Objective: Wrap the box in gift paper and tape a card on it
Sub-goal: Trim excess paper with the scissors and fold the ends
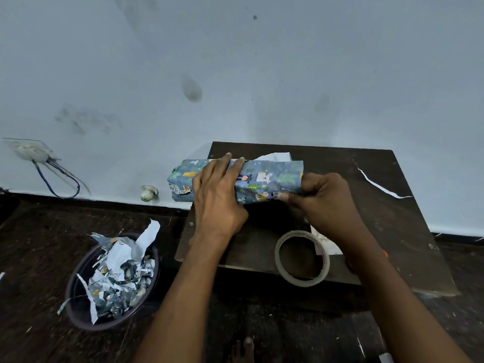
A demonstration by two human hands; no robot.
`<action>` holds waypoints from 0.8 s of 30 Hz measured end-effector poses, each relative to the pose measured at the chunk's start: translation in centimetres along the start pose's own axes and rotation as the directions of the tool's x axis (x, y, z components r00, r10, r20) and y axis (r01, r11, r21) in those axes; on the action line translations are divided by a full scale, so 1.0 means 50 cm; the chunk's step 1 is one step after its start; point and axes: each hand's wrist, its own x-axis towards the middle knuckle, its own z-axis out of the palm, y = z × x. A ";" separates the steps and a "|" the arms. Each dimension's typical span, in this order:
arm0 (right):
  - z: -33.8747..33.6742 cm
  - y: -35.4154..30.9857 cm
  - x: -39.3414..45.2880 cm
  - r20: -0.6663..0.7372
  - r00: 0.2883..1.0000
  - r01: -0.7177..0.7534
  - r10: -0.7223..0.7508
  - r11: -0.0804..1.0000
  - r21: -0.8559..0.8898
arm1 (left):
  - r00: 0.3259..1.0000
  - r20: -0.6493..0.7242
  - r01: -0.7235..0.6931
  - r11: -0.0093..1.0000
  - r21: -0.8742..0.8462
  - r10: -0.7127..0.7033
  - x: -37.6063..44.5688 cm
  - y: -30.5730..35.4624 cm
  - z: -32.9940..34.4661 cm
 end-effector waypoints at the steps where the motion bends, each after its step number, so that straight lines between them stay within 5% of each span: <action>1: -0.002 0.008 0.000 -0.009 0.999 -0.032 0.032 0.999 -0.027 | 1.000 0.024 0.014 1.000 0.025 -0.015 0.000 0.002 0.001; 11: -0.074 0.033 -0.028 -0.106 0.975 -0.215 0.194 0.947 -0.238 | 0.971 0.234 0.015 0.985 0.171 -0.056 0.000 0.026 -0.008; 24: -0.138 0.038 -0.132 -0.133 0.930 -0.352 0.342 0.729 -0.587 | 0.989 0.058 0.135 0.988 0.075 -0.140 0.016 0.075 0.033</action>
